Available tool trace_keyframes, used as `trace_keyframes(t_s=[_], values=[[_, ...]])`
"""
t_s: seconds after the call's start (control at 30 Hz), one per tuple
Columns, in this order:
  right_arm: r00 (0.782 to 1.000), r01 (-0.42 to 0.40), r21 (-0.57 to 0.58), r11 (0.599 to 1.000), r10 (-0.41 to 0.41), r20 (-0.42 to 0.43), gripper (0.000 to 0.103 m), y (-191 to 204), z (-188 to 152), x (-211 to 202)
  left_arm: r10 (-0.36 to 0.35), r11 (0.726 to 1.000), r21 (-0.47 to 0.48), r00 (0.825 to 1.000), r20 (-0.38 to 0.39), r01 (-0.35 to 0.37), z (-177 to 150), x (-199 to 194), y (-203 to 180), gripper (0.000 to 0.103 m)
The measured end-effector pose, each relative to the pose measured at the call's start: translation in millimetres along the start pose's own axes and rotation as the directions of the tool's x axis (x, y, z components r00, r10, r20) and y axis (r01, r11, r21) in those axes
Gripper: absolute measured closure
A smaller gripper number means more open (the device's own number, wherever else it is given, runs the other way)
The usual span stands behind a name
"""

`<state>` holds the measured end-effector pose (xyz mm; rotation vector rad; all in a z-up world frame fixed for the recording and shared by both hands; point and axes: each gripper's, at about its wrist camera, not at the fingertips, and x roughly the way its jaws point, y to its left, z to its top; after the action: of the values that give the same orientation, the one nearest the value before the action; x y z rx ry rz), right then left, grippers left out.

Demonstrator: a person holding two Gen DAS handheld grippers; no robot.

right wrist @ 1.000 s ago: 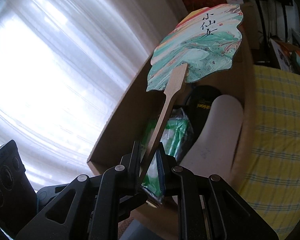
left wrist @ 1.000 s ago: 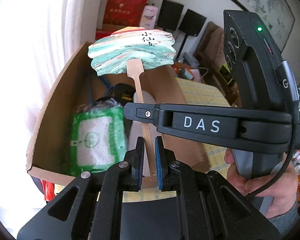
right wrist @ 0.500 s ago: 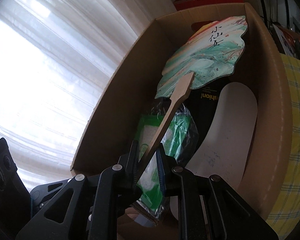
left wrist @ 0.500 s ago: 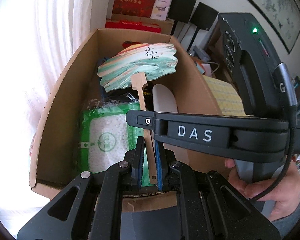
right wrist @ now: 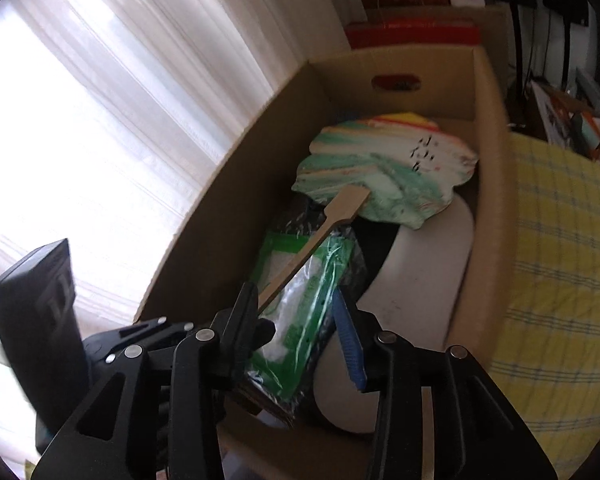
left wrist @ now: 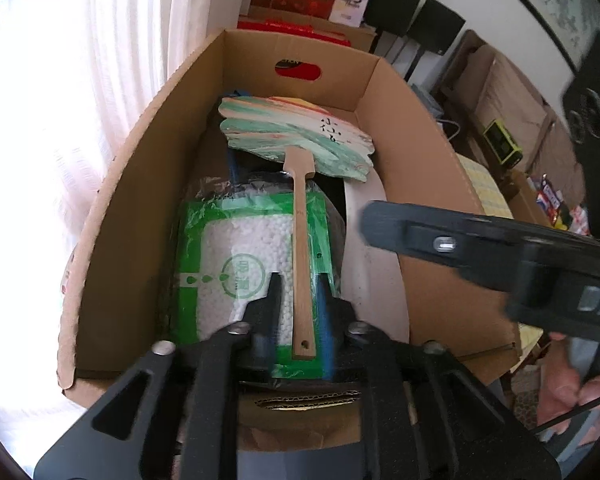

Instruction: Organize objects

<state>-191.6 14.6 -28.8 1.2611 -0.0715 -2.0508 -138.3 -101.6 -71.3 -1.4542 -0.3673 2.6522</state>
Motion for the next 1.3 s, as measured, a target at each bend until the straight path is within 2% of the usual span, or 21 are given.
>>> trace_keyframes(t_s=[0.07, 0.13, 0.23, 0.57, 0.7, 0.9, 0.97, 1.17, 1.3], values=[[1.0, 0.019, -0.018, 1.0, -0.019, 0.022, 0.059, -0.1, -3.0, -12.0, -0.002, 1.0, -0.009, 1.0, 0.01, 0.002, -0.6, -4.3, 1.4, 0.068], [0.998, 0.038, -0.026, 0.999, -0.037, 0.042, 0.056, -0.6, -3.8, -21.0, 0.006, 1.0, -0.009, 1.0, 0.03, -0.005, 0.5, -11.5, 2.6, 0.066], [0.997, 0.048, -0.027, 0.998, -0.047, 0.066, 0.056, -3.6, -7.9, -39.9, 0.027, 1.0, 0.003, 0.999, 0.047, -0.027, 1.4, -18.6, 2.6, 0.066], [0.991, 0.059, 0.018, 0.998, -0.061, 0.123, 0.055, -20.8, -22.6, -82.2, 0.013, 0.999, -0.031, 0.996, 0.086, -0.011, 8.4, -41.5, 15.5, 0.066], [0.989, 0.061, 0.032, 0.998, -0.065, 0.131, 0.055, -27.8, -29.4, -90.2, -0.028, 0.996, -0.078, 0.997, 0.072, 0.034, 11.2, -40.3, 23.1, 0.066], [0.981, 0.126, 0.039, 0.991, -0.13, 0.146, 0.053, -37.3, -39.0, -96.3, 0.012, 0.999, -0.05, 0.997, 0.078, -0.008, 6.0, -44.0, 15.1, 0.063], [0.977, 0.143, 0.045, 0.989, -0.148, 0.154, 0.051, -40.5, -41.9, -100.2, 0.031, 0.999, -0.035, 0.995, 0.093, -0.028, 4.1, -48.6, 10.2, 0.059], [0.954, 0.222, 0.064, 0.973, -0.231, 0.189, 0.032, -49.4, -50.7, -114.4, 0.057, 0.998, 0.012, 0.987, 0.149, -0.059, -1.6, -67.7, -8.2, 0.038], [0.936, 0.269, 0.075, 0.96, -0.279, 0.214, 0.023, -54.1, -56.2, -125.5, 0.068, 0.996, 0.045, 0.982, 0.178, -0.077, -4.4, -78.6, -22.3, 0.034]])
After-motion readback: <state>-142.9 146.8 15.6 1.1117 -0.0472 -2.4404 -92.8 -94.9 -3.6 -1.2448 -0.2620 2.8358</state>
